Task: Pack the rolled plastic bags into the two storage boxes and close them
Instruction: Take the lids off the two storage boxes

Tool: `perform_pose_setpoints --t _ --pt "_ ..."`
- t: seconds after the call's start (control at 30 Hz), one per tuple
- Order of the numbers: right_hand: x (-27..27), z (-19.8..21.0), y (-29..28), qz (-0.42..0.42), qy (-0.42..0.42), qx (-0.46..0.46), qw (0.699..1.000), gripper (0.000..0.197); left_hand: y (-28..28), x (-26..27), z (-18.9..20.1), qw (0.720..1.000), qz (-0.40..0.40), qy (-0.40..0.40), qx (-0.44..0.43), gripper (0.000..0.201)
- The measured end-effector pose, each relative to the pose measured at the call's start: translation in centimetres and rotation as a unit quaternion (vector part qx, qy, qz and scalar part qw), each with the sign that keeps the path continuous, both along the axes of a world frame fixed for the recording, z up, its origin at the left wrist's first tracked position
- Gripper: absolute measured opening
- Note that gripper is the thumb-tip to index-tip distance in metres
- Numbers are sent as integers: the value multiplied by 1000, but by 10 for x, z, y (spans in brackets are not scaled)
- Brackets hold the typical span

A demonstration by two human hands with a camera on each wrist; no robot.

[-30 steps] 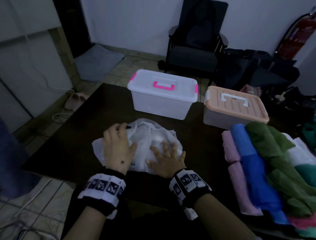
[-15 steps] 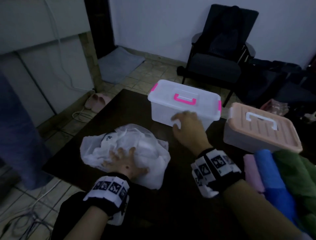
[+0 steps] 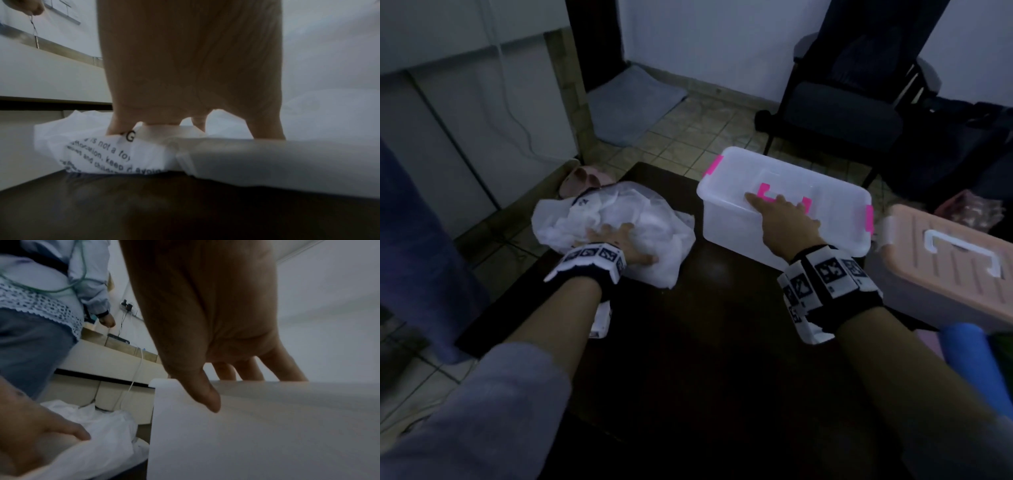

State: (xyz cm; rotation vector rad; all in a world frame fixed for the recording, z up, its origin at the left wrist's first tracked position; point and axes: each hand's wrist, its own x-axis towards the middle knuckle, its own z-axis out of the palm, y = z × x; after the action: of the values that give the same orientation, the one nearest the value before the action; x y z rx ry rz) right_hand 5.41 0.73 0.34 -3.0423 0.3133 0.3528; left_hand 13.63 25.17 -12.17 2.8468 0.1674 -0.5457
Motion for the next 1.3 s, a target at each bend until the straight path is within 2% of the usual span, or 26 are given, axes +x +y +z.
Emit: perform_pose_setpoints --t 0.17,0.3,0.43,0.53,0.6,0.7,0.77,0.87,0.93,0.97,1.0,1.07,1.1,1.17,1.3 --pt "-30 -6 0 -12 -31 -6 999 65 -17 22 1 1000 -9 -23 -1 100" --pt "-57 -6 7 -27 -29 -17 999 61 -40 24 3 997 -15 -70 28 114" --pt "-84 -2 20 -30 -10 -10 999 61 -64 28 3 998 -15 -54 34 114" --pt "-102 0 25 -21 -3 -16 1000 60 -70 21 9 994 -2 -109 23 86" --pt "-111 1 26 -8 3 -20 1000 61 -67 19 13 994 -33 -103 10 68" --pt "-120 5 22 17 3 -7 1000 64 -68 13 22 994 -30 -104 10 58" --pt "-123 8 12 26 -20 50 998 64 -73 6 30 991 -14 -135 -19 53" --pt "-124 16 -15 -41 -165 189 967 50 -75 -2 58 987 0 -154 -33 47" --pt "-124 17 -39 -137 -269 172 938 41 -76 -4 82 983 -10 -152 -104 35" --pt "-124 16 -51 -187 -281 151 929 41 -80 -9 95 980 -24 -135 -144 32" --pt "-124 14 -63 -236 -264 146 924 44 -87 -16 105 977 -32 -97 -189 32" --pt "-126 9 -80 -308 -205 207 906 47 -98 -38 127 946 10 -7 -324 30" --pt "-127 7 -85 -318 -181 242 898 42 -103 -45 133 931 31 20 -362 29" --pt "-129 2 -92 -317 -165 275 893 28 -106 -53 138 936 15 42 -349 33" --pt "-134 -5 -100 -338 -186 284 878 34 -103 -60 135 941 24 29 -335 39"
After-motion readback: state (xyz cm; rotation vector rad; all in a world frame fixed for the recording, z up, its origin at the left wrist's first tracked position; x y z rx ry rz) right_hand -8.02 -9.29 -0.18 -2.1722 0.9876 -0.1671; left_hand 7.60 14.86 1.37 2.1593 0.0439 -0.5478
